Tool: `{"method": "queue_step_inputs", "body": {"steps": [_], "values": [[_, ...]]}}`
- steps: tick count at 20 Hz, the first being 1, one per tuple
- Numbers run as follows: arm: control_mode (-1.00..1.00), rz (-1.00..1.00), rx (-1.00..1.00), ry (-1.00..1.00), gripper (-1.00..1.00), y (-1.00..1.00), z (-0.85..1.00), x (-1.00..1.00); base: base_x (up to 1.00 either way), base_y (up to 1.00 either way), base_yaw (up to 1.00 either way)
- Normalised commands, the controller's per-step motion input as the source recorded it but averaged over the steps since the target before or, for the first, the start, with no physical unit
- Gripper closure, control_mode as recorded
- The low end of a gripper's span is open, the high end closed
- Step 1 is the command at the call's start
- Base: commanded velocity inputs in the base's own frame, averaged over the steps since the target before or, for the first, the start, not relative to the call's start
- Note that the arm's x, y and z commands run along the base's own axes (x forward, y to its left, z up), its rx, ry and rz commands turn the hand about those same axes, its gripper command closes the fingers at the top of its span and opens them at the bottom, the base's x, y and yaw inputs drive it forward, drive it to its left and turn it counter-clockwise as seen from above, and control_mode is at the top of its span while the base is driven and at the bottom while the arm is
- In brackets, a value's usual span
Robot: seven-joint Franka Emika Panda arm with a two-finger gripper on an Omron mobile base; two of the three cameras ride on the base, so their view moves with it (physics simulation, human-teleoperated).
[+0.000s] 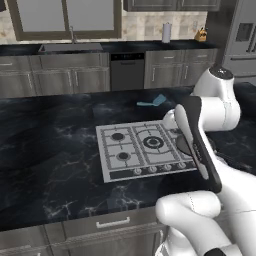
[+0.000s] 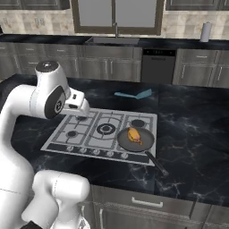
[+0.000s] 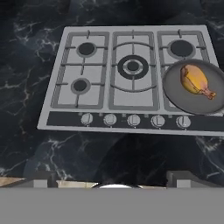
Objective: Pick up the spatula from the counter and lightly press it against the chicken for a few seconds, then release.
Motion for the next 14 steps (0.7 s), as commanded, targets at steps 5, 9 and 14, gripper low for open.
{"method": "queue_step_inputs", "body": {"steps": [5, 9, 14], "values": [[-1.0, 0.0, 0.0, 0.01, -1.0, 0.0, 0.04, -0.37, 0.0, 0.0, 0.0], [-1.0, 0.0, 0.0, 0.02, -1.0, 0.0, 0.02, -0.32, 0.0, 0.0, 0.0], [-1.0, 0.0, 0.0, 0.0, -1.0, 0.0, 0.11, -0.34, 0.0, 0.0, 0.0]]}}
